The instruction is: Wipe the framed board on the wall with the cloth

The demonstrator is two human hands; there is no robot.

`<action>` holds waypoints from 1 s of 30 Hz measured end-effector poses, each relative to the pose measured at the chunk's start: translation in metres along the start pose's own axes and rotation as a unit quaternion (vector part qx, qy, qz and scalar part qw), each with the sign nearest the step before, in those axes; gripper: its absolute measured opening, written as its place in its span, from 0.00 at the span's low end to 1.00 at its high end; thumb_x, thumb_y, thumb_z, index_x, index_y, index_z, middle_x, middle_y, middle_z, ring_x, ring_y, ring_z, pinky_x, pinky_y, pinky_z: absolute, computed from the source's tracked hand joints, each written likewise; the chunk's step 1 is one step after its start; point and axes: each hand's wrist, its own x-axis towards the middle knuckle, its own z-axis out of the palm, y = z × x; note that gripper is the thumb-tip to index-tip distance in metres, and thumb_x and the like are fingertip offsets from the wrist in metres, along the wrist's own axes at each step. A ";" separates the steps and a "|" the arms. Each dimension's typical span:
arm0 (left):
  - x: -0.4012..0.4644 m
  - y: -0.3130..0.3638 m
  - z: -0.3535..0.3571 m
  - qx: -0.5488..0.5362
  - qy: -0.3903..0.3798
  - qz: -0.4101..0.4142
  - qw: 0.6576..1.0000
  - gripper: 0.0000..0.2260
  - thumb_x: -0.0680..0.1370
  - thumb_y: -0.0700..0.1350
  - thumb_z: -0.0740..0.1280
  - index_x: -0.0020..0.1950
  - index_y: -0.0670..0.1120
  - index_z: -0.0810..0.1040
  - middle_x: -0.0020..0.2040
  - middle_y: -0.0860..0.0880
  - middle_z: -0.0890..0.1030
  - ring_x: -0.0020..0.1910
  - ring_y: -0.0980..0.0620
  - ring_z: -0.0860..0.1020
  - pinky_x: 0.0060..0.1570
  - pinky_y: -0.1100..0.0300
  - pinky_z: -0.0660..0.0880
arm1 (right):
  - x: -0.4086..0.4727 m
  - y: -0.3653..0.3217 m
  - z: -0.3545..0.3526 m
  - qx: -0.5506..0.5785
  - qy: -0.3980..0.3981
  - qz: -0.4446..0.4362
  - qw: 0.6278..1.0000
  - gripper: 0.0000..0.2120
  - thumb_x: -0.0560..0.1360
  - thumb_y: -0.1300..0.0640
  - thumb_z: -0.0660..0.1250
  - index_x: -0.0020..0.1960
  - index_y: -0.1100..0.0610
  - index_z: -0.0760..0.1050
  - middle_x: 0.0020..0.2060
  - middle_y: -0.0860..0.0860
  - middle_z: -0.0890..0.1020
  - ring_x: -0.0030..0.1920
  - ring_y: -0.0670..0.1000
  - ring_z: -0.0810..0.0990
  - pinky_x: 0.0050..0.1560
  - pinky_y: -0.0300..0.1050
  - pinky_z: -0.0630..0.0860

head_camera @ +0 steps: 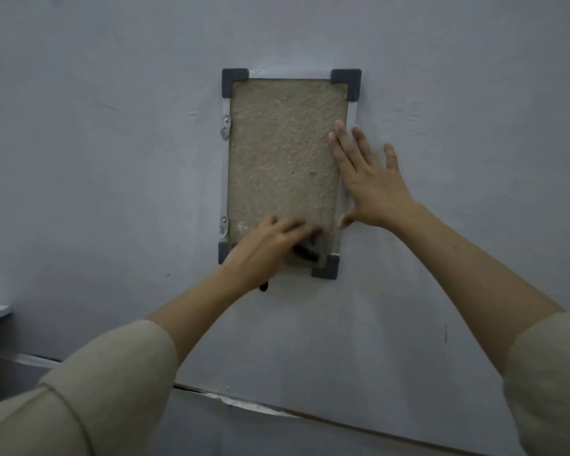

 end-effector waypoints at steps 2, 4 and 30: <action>0.008 -0.006 -0.005 -0.046 0.108 -0.117 0.986 0.30 0.72 0.25 0.57 0.71 0.48 0.66 0.67 0.42 0.71 0.53 0.39 0.71 0.55 0.45 0.73 | 0.000 0.000 0.000 -0.002 0.002 0.001 1.000 0.66 0.60 0.40 0.76 0.76 0.57 0.31 0.75 0.50 0.32 0.75 0.54 0.33 0.72 0.66 0.44; 0.009 0.000 0.002 -0.075 0.138 -0.169 0.973 0.30 0.72 0.25 0.57 0.71 0.47 0.67 0.66 0.42 0.72 0.54 0.39 0.71 0.57 0.48 0.71 | 0.000 -0.001 -0.001 -0.002 0.002 0.004 1.000 0.66 0.60 0.41 0.76 0.76 0.57 0.31 0.75 0.50 0.32 0.76 0.54 0.33 0.72 0.66 0.45; -0.036 -0.004 0.033 -0.095 0.171 -0.219 0.956 0.35 0.68 0.21 0.58 0.71 0.46 0.67 0.63 0.43 0.73 0.53 0.40 0.71 0.54 0.49 0.72 | 0.000 0.000 0.000 0.002 0.002 0.001 1.000 0.66 0.60 0.40 0.76 0.76 0.57 0.31 0.75 0.50 0.32 0.76 0.54 0.34 0.72 0.66 0.44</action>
